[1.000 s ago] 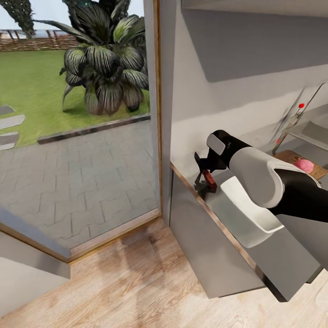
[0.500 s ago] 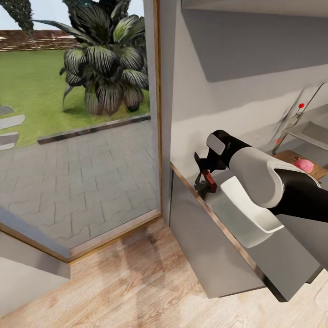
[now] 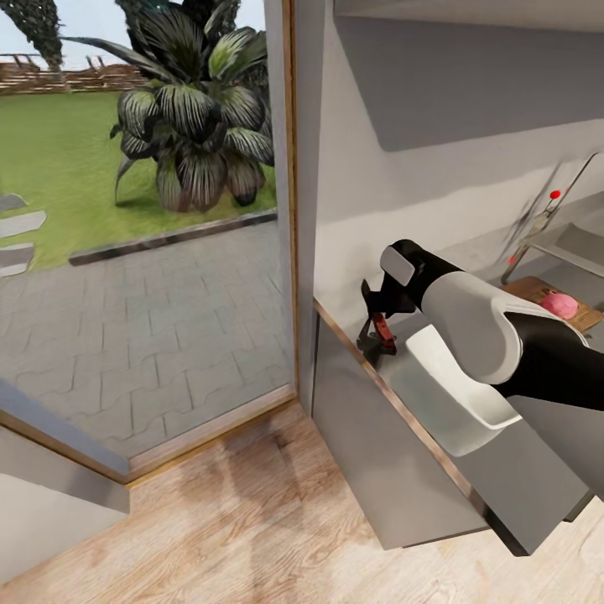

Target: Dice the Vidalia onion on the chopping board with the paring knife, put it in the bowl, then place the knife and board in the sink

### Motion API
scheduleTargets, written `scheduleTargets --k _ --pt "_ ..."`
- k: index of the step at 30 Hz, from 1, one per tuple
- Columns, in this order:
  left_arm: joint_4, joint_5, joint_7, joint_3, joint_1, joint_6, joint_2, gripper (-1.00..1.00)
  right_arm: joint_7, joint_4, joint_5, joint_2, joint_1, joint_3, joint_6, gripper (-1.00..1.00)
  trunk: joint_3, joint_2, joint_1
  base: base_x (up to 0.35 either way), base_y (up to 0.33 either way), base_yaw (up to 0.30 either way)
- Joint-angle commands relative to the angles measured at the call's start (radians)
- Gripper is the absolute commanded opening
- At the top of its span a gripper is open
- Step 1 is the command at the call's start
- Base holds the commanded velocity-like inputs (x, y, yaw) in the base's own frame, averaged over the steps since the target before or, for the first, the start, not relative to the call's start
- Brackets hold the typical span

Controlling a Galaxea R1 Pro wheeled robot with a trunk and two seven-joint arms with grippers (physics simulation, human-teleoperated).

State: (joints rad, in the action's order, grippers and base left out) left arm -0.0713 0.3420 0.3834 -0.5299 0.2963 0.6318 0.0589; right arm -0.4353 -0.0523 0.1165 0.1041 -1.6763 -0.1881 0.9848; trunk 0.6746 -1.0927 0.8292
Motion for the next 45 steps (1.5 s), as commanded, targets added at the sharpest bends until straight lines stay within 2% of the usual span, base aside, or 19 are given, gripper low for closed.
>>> scheduleTargets --k 1,17,27,45 --pt "-0.003 0.005 0.003 -0.009 0.001 0.005 0.001 1.0 -0.013 0.009 -0.014 0.0 0.017 0.019 0.005 -1.0 0.001 0.0 0.0 0.0 0.0 0.0" --pt "-0.003 0.005 0.003 -0.009 0.001 0.005 0.001 1.0 -0.014 -0.012 -0.012 -0.012 0.017 0.019 0.008 -1.0 0.001 0.0 0.0 0.0 0.0 0.0" --pt "-0.003 0.005 0.003 -0.009 0.001 0.005 0.001 1.0 -0.013 -0.085 -0.011 -0.011 0.017 0.018 0.008 -1.0 0.001 0.0 0.0 0.0 0.0 0.0" --pt "-0.003 0.005 0.003 -0.009 0.001 0.005 0.0 1.0 -0.013 -0.139 -0.011 -0.011 0.017 0.019 0.009 -1.0 -0.003 0.0 0.0 0.0 0.0 0.0"
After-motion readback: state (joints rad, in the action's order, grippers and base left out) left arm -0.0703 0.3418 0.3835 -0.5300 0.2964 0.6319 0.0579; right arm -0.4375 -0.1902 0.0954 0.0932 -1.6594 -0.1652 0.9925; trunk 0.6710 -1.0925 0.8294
